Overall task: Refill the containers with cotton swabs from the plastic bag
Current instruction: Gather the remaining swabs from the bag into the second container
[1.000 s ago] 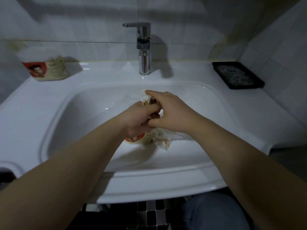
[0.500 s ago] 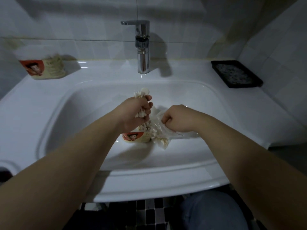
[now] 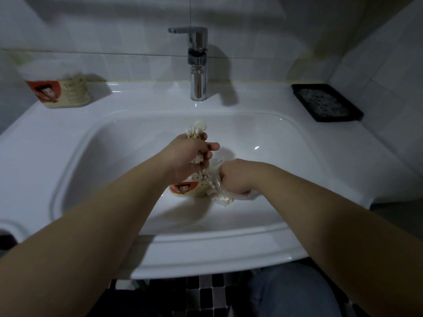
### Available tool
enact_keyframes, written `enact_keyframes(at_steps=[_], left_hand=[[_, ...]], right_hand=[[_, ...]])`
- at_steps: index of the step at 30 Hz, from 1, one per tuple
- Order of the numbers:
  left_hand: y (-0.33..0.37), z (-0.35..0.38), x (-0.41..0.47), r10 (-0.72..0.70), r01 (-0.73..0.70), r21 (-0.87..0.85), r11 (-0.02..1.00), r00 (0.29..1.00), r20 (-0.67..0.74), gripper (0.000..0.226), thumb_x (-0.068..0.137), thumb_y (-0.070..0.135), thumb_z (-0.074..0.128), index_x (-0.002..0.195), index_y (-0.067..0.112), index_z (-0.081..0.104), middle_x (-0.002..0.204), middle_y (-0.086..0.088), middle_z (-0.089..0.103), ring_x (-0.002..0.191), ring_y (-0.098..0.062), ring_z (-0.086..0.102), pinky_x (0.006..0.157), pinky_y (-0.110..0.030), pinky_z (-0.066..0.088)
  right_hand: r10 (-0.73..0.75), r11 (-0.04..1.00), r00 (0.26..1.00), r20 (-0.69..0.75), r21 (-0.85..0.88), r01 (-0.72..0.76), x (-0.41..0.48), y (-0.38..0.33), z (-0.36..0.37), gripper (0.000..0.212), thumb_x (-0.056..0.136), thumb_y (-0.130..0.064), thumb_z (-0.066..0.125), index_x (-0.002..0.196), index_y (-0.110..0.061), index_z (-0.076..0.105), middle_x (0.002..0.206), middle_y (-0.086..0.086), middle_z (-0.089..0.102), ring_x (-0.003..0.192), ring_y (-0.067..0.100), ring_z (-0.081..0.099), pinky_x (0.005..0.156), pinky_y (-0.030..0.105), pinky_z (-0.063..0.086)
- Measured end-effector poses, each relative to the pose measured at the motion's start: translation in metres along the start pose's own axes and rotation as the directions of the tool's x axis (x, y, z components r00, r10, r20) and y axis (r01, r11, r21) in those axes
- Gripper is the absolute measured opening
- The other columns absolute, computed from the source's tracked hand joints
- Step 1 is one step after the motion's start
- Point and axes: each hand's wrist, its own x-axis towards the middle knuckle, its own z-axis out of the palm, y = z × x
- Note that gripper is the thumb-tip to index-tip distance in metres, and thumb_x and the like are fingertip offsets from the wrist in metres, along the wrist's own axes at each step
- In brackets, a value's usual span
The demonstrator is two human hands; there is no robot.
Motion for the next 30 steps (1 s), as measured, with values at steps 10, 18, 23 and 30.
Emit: enact_keyframes(at_steps=[10, 18, 23, 30], left_hand=[[0.001, 0.003, -0.003, -0.036, 0.042, 0.073, 0.996, 0.996, -0.081, 0.017, 0.099, 0.001, 0.05, 0.095, 0.017, 0.056, 0.072, -0.004, 0.068, 0.051, -0.01, 0.044, 0.051, -0.023, 0.037], [-0.005, 0.002, -0.002, 0.035, -0.007, 0.32, 0.948, 0.996, -0.084, 0.006, 0.098, 0.014, 0.062, 0.093, 0.017, 0.059, 0.063, 0.004, 0.046, 0.046, -0.009, 0.042, 0.05, -0.025, 0.037], [-0.007, 0.003, -0.002, 0.083, -0.048, 0.46, 0.886, 0.995, -0.058, 0.004, 0.093, 0.014, 0.068, 0.091, 0.016, 0.064, 0.064, 0.002, 0.05, 0.045, -0.009, 0.047, 0.048, -0.025, 0.042], [-0.012, 0.005, -0.004, 0.254, -0.192, 0.795, 0.576, 0.966, 0.049, 0.038, 0.08, 0.042, 0.081, 0.094, 0.008, 0.072, 0.09, -0.009, 0.073, 0.076, -0.016, 0.064, 0.072, -0.026, 0.049]], right_hand=[[-0.029, 0.995, 1.0, -0.001, -0.099, 0.029, -0.009, 0.002, -0.005, 0.016, 0.089, -0.015, 0.053, 0.081, -0.014, 0.066, 0.077, 0.004, 0.065, 0.074, 0.022, 0.06, 0.056, 0.027, 0.041], [-0.03, 1.0, 0.997, -0.075, -0.002, 0.03, -0.01, 0.001, -0.014, 0.017, 0.088, -0.009, 0.055, 0.095, -0.012, 0.071, 0.088, 0.007, 0.07, 0.08, 0.024, 0.066, 0.058, 0.029, 0.047], [-0.026, 0.999, 0.991, -0.131, 0.039, 0.031, -0.014, 0.006, -0.021, 0.024, 0.091, -0.012, 0.053, 0.071, -0.025, 0.056, 0.079, -0.003, 0.06, 0.072, 0.016, 0.057, 0.061, 0.029, 0.043], [-0.021, 0.986, 0.971, -0.24, 0.157, 0.06, -0.023, 0.009, -0.029, 0.021, 0.08, -0.007, 0.057, 0.079, -0.022, 0.072, 0.072, 0.002, 0.072, 0.063, 0.016, 0.07, 0.062, 0.033, 0.058]])
